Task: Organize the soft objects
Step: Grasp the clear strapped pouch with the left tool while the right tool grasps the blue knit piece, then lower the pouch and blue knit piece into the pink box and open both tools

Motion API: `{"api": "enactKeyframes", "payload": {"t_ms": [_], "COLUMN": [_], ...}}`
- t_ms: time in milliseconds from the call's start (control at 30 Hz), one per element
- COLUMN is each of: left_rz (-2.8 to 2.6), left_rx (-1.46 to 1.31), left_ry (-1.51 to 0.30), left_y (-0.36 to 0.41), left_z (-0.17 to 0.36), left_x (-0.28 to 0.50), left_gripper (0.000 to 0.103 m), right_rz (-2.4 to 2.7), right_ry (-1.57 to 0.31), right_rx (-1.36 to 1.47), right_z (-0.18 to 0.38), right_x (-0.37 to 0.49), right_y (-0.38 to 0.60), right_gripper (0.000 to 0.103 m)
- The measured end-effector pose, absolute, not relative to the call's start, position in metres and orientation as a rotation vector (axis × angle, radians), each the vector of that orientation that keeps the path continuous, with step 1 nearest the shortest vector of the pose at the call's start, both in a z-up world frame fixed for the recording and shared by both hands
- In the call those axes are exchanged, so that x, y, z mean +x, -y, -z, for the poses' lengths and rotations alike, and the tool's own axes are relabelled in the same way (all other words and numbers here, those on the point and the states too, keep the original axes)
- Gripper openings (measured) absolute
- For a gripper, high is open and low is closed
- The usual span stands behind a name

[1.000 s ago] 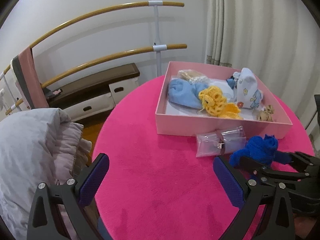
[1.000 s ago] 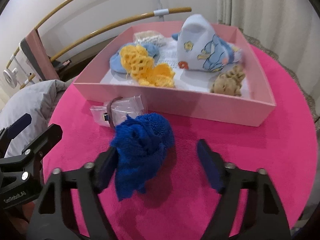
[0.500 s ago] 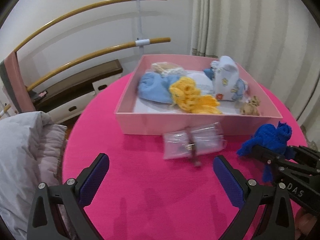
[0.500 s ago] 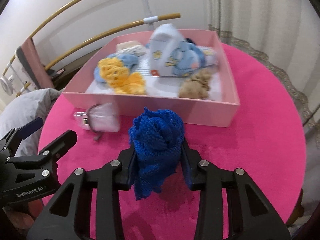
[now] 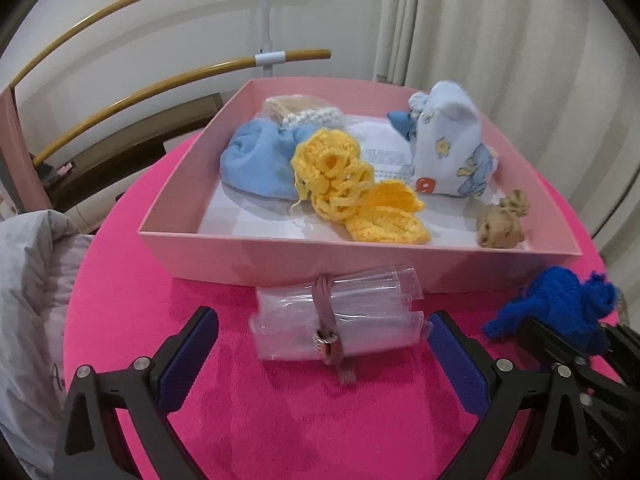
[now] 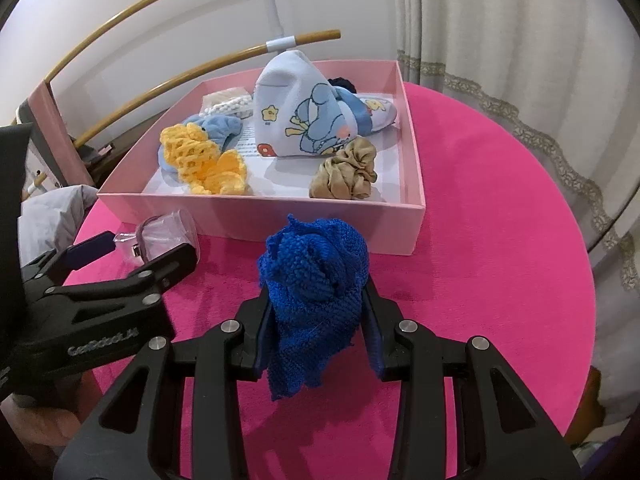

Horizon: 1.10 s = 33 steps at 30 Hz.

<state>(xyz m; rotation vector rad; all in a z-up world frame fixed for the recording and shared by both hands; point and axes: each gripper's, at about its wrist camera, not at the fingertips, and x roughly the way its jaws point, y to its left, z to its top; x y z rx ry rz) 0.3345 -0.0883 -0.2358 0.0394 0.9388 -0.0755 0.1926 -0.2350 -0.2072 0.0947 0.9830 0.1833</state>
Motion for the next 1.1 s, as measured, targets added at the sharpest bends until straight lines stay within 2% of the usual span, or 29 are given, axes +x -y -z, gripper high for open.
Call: {"api": "enactKeyframes", "payload": {"t_ms": [33, 100, 167, 600, 1100], "left_rz": [0.064, 0.089, 0.082, 0.088, 0.094], "left_rx": [0.043, 0.005, 0.016, 0.012, 0.018], "left_ry": [-0.946, -0.969, -0.958, -0.919, -0.771], "left_y": [0.088, 0.086, 0.087, 0.062, 0.047], "left_z": [0.24, 0.246, 0.246, 0.225, 0.147], "left_x": [0.338, 0.342, 0.343, 0.312, 0.271], "left_gripper": [0.098, 0.084, 0.078, 0.077, 0.076], "right_rz": [-0.182, -0.178, -0.174, -0.205, -0.253], "right_ry": [-0.982, -0.98, -0.981, -0.947, -0.823], "right_rx": [0.096, 0.097, 0.099, 0.098, 0.075], "right_z": [0.207, 0.207, 0.207, 0.19, 0.125], "right_x": [0.192, 0.192, 0.192, 0.183, 0.183], "right_y": [0.236, 0.238, 0.239, 0.23, 0.222], "right_gripper": [0.035, 0.035, 0.035, 0.035, 0.035]}}
